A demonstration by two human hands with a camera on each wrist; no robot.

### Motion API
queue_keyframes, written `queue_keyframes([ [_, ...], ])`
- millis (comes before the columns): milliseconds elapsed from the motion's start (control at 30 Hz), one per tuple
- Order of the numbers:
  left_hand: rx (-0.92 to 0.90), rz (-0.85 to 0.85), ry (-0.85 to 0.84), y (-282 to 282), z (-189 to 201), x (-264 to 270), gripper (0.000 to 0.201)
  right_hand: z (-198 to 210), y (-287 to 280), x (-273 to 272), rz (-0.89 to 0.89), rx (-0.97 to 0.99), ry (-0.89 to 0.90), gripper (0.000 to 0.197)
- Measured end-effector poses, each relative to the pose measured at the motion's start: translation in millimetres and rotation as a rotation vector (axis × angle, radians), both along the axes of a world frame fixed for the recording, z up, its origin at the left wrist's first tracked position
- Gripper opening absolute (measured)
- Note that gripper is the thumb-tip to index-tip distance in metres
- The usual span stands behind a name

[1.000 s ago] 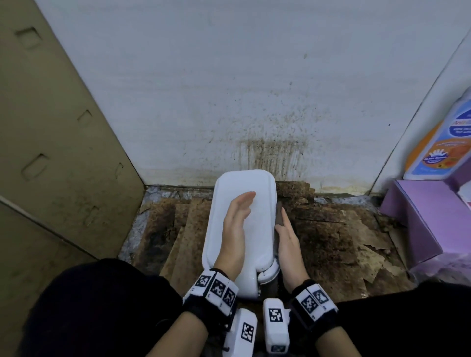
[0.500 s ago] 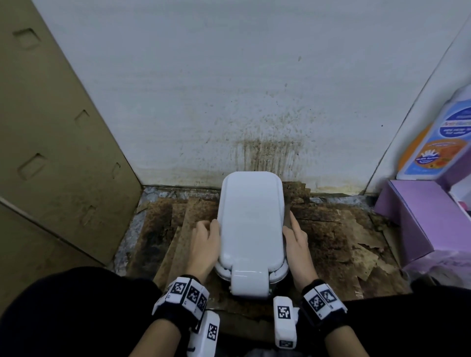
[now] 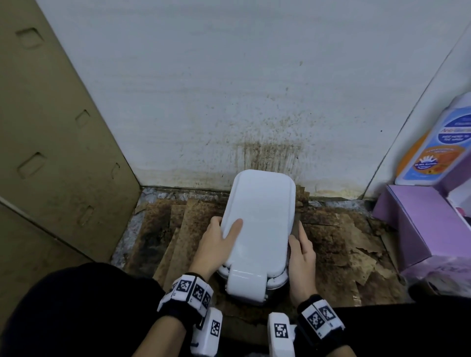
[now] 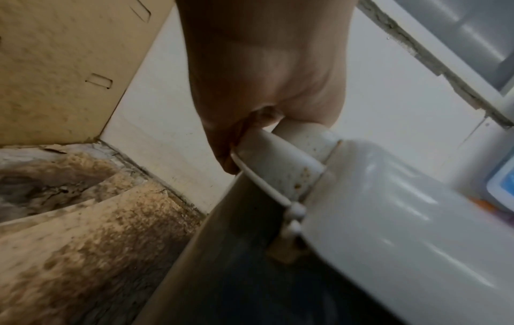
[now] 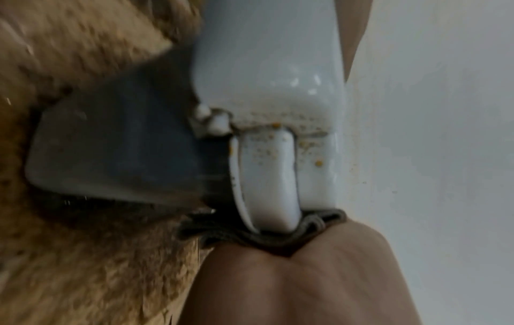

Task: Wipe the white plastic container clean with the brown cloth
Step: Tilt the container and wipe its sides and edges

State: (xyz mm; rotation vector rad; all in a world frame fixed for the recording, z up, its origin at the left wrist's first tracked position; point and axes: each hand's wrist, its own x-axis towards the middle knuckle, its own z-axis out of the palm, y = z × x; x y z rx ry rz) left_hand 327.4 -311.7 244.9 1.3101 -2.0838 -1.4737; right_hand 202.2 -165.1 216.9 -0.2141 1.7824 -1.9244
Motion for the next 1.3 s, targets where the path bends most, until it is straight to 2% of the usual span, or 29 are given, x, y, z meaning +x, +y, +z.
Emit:
queue_keyframes([
  [133, -0.047, -0.133, -0.019, -18, 17, -5, 0.046, 0, -5, 22, -0.163, -0.039, -0.002, 0.046],
  [233, -0.119, -0.215, -0.063, -27, 15, -3, 0.047, -8, -7, 34, -0.158, -0.010, 0.022, 0.049],
  [433, -0.103, -0.162, -0.048, -18, -9, -2, 0.042, -19, -9, 38, -0.203, 0.065, 0.051, 0.049],
  [567, -0.174, -0.091, -0.074, -8, -9, 0, 0.044, -22, -10, 13, -0.140, 0.071, 0.058, 0.052],
  [667, -0.204, -0.024, -0.142, 4, -11, 4, 0.049, -20, -13, -33, -0.032, 0.039, 0.002, 0.055],
  [867, -0.108, 0.102, -0.322, 27, -6, 14, 0.061, 2, -23, -111, 0.127, 0.006, -0.127, 0.062],
  [967, -0.040, 0.145, -0.313, 39, -6, 17, 0.062, 9, -29, -127, 0.187, 0.024, -0.104, 0.055],
  [1133, -0.044, 0.164, -0.274, 43, -3, 20, 0.059, -2, -40, -155, 0.275, 0.091, -0.097, 0.052],
  [1300, -0.075, 0.171, -0.238, 35, -3, 24, 0.055, 7, -40, -146, 0.208, 0.044, -0.131, 0.047],
])
